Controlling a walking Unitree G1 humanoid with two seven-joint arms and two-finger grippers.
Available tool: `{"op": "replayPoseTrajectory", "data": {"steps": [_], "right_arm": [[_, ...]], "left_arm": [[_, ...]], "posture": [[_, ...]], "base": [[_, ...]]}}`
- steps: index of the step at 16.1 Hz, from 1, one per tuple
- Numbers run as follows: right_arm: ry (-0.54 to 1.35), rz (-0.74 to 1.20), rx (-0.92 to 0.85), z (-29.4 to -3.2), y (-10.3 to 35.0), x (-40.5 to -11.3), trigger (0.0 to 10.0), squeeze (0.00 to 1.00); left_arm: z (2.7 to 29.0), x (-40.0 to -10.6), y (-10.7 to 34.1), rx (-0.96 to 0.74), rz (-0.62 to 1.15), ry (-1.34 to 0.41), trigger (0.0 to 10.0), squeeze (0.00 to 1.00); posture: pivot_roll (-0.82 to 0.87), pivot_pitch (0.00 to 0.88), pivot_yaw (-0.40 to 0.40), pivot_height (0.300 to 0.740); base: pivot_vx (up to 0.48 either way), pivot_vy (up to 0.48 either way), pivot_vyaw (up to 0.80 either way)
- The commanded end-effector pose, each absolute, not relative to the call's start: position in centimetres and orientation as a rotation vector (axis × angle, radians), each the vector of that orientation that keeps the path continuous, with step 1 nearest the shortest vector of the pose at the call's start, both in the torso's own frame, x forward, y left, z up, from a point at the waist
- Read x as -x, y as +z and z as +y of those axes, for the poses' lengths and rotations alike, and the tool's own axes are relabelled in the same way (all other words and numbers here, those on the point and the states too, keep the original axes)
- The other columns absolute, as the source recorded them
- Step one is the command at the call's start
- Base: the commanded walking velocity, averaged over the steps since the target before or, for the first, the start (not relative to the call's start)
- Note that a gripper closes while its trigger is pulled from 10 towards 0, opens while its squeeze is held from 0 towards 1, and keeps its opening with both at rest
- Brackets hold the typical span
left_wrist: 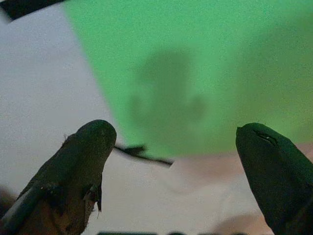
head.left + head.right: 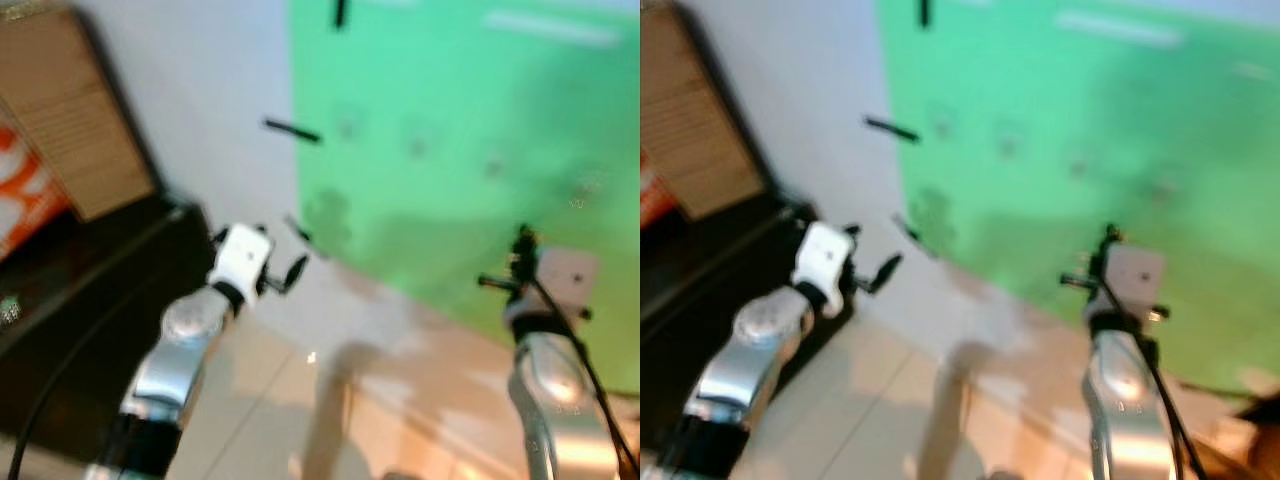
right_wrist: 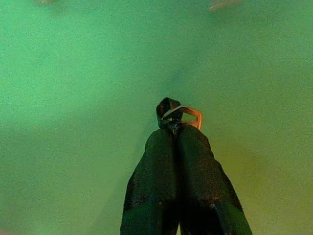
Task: Hang keys on a hook
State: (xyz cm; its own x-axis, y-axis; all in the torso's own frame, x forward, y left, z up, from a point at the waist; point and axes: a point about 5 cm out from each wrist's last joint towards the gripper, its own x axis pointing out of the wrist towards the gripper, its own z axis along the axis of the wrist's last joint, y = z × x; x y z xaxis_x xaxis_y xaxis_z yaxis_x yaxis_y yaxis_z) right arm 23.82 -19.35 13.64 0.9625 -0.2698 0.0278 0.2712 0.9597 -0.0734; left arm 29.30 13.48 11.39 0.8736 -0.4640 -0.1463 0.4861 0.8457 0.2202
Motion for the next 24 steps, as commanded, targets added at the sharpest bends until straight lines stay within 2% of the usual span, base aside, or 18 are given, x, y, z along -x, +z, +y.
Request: {"op": "replayPoseTrajectory", "data": {"steps": [1,3,6,9,12,14,21,24], "right_arm": [[-0.258,-0.051,0.073,-18.8,14.1,-23.8,10.0,0.0],[-0.243,-0.063,0.077,-18.6,14.2,-23.8,10.0,0.0],[-0.102,-0.119,0.05,-17.1,15.0,-24.2,10.0,0.0],[0.016,-0.176,0.039,-16.1,16.1,-24.5,10.0,0.0],[-0.009,-0.204,0.024,-16.5,16.6,-25.1,10.0,0.0],[-0.047,-0.225,0.025,-17.1,17.0,-25.5,10.0,0.0],[0.05,-0.27,0.01,-16.1,17.5,-25.7,10.0,0.0],[0.075,-0.281,0.01,-15.7,17.7,-25.7,10.0,0.0]], "left_arm": [[14.2,-29.3,11.4,-0.274,0.095,-0.49,10.0,0.06],[14.2,-29.3,11.4,-0.272,0.096,-0.492,10.0,0.06],[14.0,-29.4,11.4,-0.267,0.098,-0.501,10.0,0.06],[14.1,-29.7,11.6,-0.271,0.087,-0.501,10.0,0.07],[14.0,-29.9,11.8,-0.288,0.076,-0.498,10.0,0.07],[14.1,-30.0,12.0,-0.284,0.077,-0.5,10.0,0.06],[13.3,-28.8,13.1,-0.179,0.055,-0.735,10.0,0.11],[13.4,-28.7,13.2,-0.168,0.064,-0.769,10.0,0.1]], "posture": [[-0.11,0.0,0.028,0.74],[-0.11,0.0,0.028,0.74],[-0.11,0.0,0.03,0.74],[-0.11,0.0,0.03,0.74],[-0.11,0.0,0.028,0.74],[-0.09,0.0,0.019,0.74],[-0.09,0.0,0.027,0.74],[-0.09,0.0,0.033,0.74]], "base": [[0.0,0.0,-0.8],[0.0,0.0,-0.8],[0.0,0.0,-0.8],[0.0,0.0,0.0],[0.0,-0.46,0.0],[0.0,0.0,0.0],[0.0,0.0,0.0],[0.0,0.0,0.0]]}}
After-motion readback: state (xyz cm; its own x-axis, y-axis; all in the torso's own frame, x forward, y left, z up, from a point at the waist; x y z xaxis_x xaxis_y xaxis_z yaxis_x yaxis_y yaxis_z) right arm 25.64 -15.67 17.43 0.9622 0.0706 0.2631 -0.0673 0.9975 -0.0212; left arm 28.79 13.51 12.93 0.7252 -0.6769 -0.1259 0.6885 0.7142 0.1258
